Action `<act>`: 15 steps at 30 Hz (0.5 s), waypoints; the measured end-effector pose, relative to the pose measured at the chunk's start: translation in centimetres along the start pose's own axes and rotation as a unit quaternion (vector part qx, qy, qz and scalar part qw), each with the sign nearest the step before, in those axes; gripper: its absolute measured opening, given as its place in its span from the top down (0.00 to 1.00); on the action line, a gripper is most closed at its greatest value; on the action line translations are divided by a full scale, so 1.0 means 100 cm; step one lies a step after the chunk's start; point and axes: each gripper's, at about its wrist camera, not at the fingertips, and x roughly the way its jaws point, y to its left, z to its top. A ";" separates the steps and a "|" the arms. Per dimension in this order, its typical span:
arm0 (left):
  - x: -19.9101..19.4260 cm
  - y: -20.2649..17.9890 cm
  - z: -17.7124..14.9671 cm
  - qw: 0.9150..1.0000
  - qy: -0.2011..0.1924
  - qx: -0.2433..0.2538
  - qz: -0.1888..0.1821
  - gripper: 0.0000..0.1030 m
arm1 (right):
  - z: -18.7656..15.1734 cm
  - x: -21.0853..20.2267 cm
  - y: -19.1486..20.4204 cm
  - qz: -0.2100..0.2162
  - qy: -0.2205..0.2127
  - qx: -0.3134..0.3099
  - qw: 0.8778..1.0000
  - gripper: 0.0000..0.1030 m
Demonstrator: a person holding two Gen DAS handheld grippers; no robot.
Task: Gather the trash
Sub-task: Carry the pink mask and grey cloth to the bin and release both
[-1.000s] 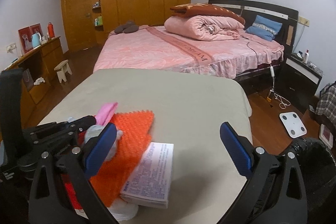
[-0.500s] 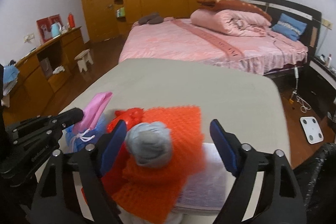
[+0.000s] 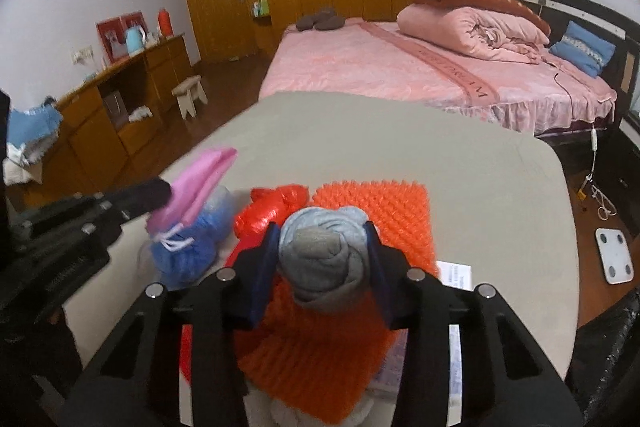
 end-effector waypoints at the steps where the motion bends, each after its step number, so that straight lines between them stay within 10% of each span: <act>1: -0.002 -0.002 0.000 1.000 -0.002 0.001 -0.001 0.99 | 0.001 -0.008 -0.002 0.002 -0.007 0.005 1.000 0.61; 15: -0.036 -0.097 0.013 0.995 -0.028 0.048 -0.086 0.99 | -0.012 -0.132 -0.073 -0.054 -0.076 0.058 0.994 0.61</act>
